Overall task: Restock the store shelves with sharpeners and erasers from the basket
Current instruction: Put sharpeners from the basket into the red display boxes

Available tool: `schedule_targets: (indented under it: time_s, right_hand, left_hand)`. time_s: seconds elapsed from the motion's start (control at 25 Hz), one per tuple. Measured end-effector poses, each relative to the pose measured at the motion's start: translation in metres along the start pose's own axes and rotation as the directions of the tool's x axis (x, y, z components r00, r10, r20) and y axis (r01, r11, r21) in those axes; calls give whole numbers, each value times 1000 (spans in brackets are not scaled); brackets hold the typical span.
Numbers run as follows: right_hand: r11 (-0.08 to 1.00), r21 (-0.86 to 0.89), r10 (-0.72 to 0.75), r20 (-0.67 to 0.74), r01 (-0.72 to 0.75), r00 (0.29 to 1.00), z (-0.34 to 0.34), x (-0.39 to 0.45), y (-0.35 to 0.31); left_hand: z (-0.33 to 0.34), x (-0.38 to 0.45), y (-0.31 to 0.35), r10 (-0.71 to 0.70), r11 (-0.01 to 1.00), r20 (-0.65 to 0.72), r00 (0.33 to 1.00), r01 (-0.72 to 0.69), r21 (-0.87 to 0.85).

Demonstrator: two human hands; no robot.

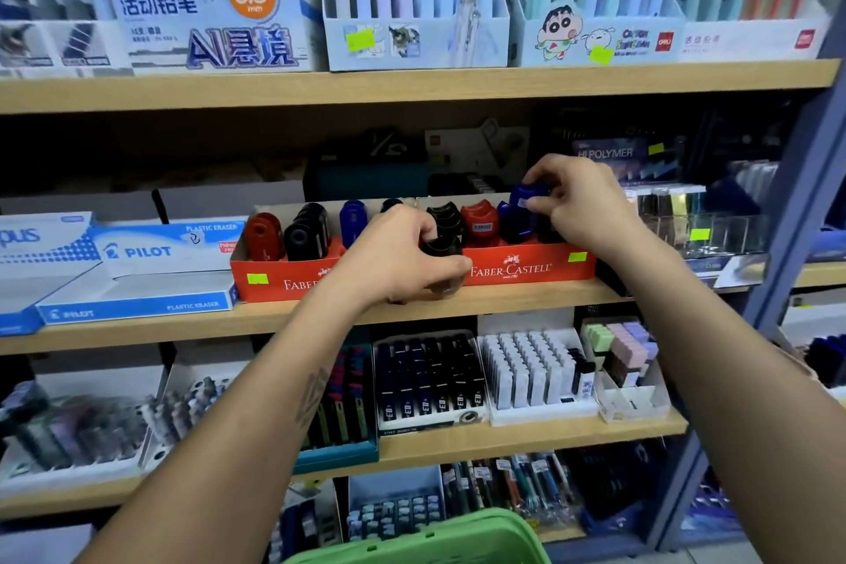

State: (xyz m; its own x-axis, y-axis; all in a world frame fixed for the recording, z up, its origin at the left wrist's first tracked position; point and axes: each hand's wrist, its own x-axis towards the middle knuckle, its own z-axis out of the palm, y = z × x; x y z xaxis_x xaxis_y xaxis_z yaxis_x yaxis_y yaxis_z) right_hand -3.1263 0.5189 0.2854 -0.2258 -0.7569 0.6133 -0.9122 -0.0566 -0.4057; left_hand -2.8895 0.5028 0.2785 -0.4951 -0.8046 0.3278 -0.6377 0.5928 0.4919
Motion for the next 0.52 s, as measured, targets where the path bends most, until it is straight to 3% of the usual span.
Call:
schedule_targets:
  time_s: [0.36, 0.52]
  right_hand:
    - [999, -34, 24, 127, -20, 992, 12, 0, 1]
    - [990, -138, -19, 149, 40, 989, 9, 2, 0]
  left_hand:
    - [1, 0, 1, 1, 1000, 8, 1000, -1, 16]
    - [0, -1, 1, -5, 1000, 8, 1000, 5, 24]
